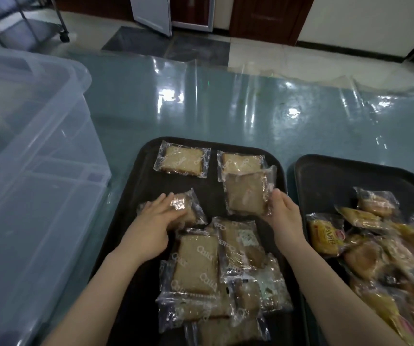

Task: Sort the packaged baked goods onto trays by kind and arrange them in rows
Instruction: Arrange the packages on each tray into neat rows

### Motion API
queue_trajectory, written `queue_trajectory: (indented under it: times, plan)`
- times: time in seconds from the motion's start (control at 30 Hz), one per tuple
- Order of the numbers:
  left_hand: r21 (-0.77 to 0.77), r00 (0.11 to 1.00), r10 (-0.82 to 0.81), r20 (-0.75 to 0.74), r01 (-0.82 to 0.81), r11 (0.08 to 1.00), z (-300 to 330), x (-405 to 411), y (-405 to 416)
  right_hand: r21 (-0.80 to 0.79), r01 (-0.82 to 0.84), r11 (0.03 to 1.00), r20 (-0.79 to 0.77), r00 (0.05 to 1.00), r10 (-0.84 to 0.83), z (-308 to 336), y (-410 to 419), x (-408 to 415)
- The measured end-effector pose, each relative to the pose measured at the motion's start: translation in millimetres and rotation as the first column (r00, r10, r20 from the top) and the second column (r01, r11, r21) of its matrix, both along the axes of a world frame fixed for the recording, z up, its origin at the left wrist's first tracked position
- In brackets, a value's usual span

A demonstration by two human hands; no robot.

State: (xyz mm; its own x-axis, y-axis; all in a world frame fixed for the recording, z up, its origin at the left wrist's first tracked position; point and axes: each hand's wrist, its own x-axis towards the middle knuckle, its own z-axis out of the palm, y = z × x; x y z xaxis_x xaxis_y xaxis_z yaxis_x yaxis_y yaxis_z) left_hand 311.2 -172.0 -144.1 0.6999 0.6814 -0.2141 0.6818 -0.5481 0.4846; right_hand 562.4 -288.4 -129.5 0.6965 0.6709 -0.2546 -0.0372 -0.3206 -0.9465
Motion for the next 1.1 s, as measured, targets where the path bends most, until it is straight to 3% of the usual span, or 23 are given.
queue_trajectory:
  times: [0.1, 0.17, 0.23, 0.3, 0.37, 0.5, 0.73, 0.83, 0.93, 1.1]
  plan:
    - [0.057, 0.978, 0.197, 0.073, -0.201, 0.978, -3.9, 7.3, -0.8, -0.136, 0.106, 0.985, 0.414, 0.909, -0.041, -10.8, 2.3, 6.5]
    - [0.046, 0.979, 0.195, 0.054, -0.198, 0.979, -14.3, 13.2, -7.0, -0.261, 0.015, 0.965, 0.615, 0.773, 0.155, -18.9, 4.3, 7.8]
    - [0.046, 0.99, 0.132, -0.052, -0.13, 0.99, -27.5, 19.4, -14.0, -0.531, -0.04, 0.846, 0.706, 0.531, 0.468, -29.6, 6.6, 6.3]
    - [0.044, 0.986, 0.096, -0.134, -0.091, 0.995, -37.4, 22.3, -17.2, -0.654, -0.067, 0.754, 0.684, 0.373, 0.627, -36.9, 9.4, 4.6]
    - [0.019, 0.985, 0.079, -0.151, -0.077, 0.997, -42.5, 22.1, -15.0, -0.688, -0.13, 0.714, 0.631, 0.378, 0.677, -40.1, 11.7, 4.0]
    - [0.014, 0.995, 0.029, -0.091, -0.027, 1.0, -38.9, 20.3, 7.9, -0.672, -0.158, 0.724, 0.584, 0.489, 0.648, -42.1, 10.8, 3.8]
    - [0.054, 0.991, -0.129, -0.039, 0.131, 0.99, -35.9, 25.7, 43.7, -0.652, -0.276, 0.706, 0.589, 0.401, 0.702, -47.1, 16.6, -2.4]
    - [0.042, 0.993, -0.118, 0.025, 0.117, 0.992, -35.9, 22.2, 43.8, -0.654, -0.268, 0.707, 0.596, 0.394, 0.7, -46.1, 28.7, 2.3]
    - [0.133, 0.996, -0.072, 0.055, 0.064, 0.989, -32.6, 22.1, 34.9, -0.707, -0.276, 0.651, 0.511, 0.436, 0.74, -48.3, 35.1, 4.8]
    - [0.065, 0.989, -0.025, -0.146, 0.035, 0.997, -38.9, 41.4, 17.1, -0.736, -0.33, 0.592, 0.407, 0.483, 0.775, -52.7, 38.0, -5.7]
